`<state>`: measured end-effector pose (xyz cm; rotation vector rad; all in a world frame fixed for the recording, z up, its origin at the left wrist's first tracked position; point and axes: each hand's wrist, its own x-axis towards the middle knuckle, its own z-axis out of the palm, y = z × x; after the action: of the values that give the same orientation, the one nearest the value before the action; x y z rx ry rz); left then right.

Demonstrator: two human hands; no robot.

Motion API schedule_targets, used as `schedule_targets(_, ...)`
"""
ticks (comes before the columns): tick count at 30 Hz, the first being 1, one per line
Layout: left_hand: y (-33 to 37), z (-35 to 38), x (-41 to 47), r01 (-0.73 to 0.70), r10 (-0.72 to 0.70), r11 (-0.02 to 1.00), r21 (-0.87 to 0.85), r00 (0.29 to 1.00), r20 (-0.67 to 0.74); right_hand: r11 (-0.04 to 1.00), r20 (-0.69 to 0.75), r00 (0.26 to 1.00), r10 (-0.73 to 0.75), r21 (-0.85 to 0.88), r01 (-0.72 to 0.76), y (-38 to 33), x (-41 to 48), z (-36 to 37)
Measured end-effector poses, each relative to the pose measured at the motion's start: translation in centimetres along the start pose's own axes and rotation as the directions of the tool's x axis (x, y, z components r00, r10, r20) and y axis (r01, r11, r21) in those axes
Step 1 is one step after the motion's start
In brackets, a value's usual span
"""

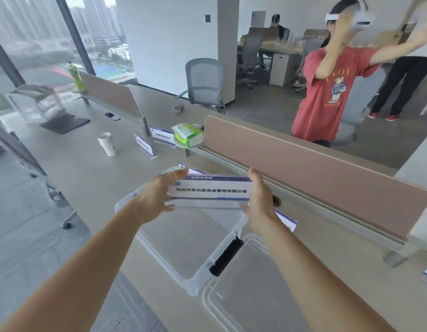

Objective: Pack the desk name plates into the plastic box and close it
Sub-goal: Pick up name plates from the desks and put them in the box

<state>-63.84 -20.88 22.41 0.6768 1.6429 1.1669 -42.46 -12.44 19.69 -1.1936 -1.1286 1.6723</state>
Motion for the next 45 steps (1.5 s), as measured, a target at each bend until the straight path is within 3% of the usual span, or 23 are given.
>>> schedule_targets(3, 0.0, -3.9, 0.6, -0.087, 0.071, 0.954, 0.288, 0.995, 0.064, 0.992, 0.036, 0.996, -0.077, -0.100, 0.080, -0.3, 1.7, 3.4)
schedule_targets(5, 0.2, -5.9, 1.5, -0.166, 0.143, 0.902, 0.397, 0.986, 0.089, 0.975, 0.074, 0.993, -0.093, -0.196, 0.106, 0.1, 3.2, 5.3)
schedule_targets(8, 0.1, -7.8, 3.7, -0.179, 0.098, 0.847, 0.501, 0.978, 0.183, 0.950, 0.081, 0.992, -0.097, -0.291, 0.117, 0.4, 4.7, 8.2)
schedule_targets(12, -1.0, -9.1, 7.7, -0.293, 0.109, 0.623, 0.725, 0.950, 0.291, 0.916, 0.085, 0.993, -0.083, -0.385, 0.109, 0.8, 6.4, 12.9)
schedule_targets(14, -1.8, -9.9, 9.6, -0.362, 0.152, 0.525, 0.771, 0.931, 0.333, 0.905, 0.080, 0.991, -0.106, -0.406, 0.129, 0.8, 6.9, 15.3)
schedule_targets(18, -3.2, -11.9, 12.1, -0.395, 0.214, 0.575, 0.716, 0.918, 0.334, 0.851, 0.015, 0.988, -0.151, -0.507, 0.138, 1.2, 8.3, 18.9)
schedule_targets(24, -5.6, -12.0, 14.6, -0.374, 0.238, 0.427, 0.823, 0.925, 0.297, 0.762, -0.172, 0.984, -0.055, -0.644, -0.070, 4.7, 11.3, 20.6)
schedule_targets(27, -7.6, -11.4, 16.4, -0.332, 0.157, 0.450, 0.829, 0.943, 0.292, 0.770, -0.212, 0.967, 0.142, -0.591, -0.242, 6.6, 12.9, 20.9)
schedule_targets(31, -10.1, -10.4, 17.9, -0.207, -0.004, 0.471, 0.858, 0.972, 0.237, 0.818, -0.178, 0.932, 0.315, -0.447, -0.361, 10.0, 16.1, 20.8)
schedule_targets(38, -13.4, -9.8, 20.8, -0.011, -0.196, 0.500, 0.866, 0.973, 0.125, 0.809, -0.081, 0.875, 0.477, -0.350, -0.473, 15.8, 20.9, 20.1)
schedule_targets(45, -15.3, -10.8, 23.0, 0.111, -0.218, 0.461, 0.880, 0.976, -0.009, 0.797, 0.067, 0.795, 0.603, -0.013, -0.604, 19.5, 22.0, 20.3)
